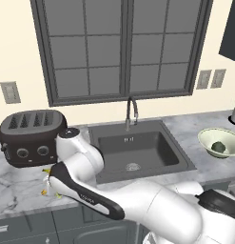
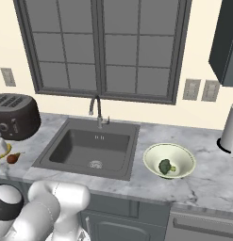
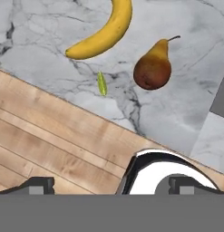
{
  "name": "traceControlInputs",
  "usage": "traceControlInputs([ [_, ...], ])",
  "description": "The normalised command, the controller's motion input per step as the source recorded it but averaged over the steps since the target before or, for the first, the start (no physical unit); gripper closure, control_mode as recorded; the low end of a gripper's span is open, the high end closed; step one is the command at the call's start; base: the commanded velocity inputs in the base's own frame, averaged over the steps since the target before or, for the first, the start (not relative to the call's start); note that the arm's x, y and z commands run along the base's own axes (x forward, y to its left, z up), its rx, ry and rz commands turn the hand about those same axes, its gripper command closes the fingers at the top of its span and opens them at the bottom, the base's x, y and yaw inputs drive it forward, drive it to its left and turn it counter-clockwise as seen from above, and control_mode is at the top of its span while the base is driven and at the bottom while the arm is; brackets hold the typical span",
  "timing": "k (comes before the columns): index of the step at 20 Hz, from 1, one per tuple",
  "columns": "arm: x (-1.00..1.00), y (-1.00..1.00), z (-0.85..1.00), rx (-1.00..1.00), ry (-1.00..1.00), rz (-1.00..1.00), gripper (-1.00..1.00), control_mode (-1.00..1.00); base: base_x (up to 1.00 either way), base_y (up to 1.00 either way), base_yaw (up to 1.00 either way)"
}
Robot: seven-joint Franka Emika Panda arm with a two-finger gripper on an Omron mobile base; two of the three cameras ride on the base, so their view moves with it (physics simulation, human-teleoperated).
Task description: There is a mixed pile of frozen fruits and vegetables on the counter. Locate all the frozen vegetables and place the items in a bowl on the counter. Take all the frozen fruits and defrost them in a running sink.
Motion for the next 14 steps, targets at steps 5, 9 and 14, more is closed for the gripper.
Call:
traceControlInputs([
  [5, 0.34, 0.15, -0.34, -0.07, 0.00, -0.04, -1.00, -1.00, 0.00, 0.00, 0.00],
  [9, 0.29, 0.31, -0.19, -0.06, 0.04, -0.02, -1.00, -1.00, 0.00, 0.00, 0.00],
  [14, 0.37, 0.51, -0.02, -0.04, 0.13, -0.05, -1.00, -1.00, 0.00, 0.00, 0.00],
])
